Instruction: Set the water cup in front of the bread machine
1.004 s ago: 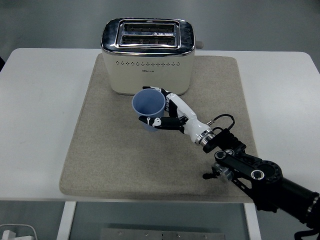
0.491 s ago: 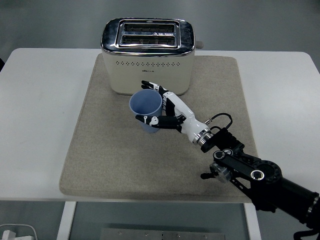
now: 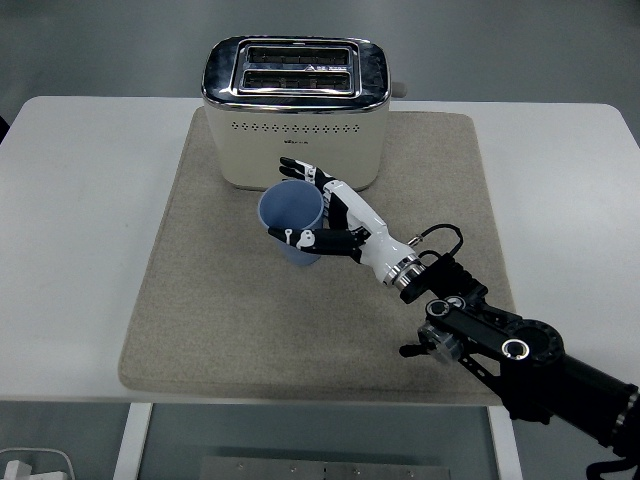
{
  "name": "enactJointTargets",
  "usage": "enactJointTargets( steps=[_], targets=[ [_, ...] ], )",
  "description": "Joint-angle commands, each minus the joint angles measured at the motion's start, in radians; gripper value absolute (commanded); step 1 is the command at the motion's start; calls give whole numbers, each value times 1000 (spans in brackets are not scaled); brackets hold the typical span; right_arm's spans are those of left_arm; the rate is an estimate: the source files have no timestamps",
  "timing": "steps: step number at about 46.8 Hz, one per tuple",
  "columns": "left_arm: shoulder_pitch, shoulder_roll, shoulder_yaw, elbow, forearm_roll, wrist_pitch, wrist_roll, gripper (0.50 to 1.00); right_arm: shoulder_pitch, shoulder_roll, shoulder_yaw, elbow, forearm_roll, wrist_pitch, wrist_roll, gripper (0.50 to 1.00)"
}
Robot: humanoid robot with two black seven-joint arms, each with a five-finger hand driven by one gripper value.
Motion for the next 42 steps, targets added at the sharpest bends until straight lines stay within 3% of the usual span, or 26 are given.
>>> enactJointTargets(
  steps=[1, 42],
  targets=[
    [0, 0, 0, 0, 0, 0, 0, 1000, 0, 0, 0, 4, 0, 2, 0, 926],
    [0, 0, 0, -2, 2, 0, 0, 1000, 11, -46, 3, -9, 6, 9, -2, 926]
  ],
)
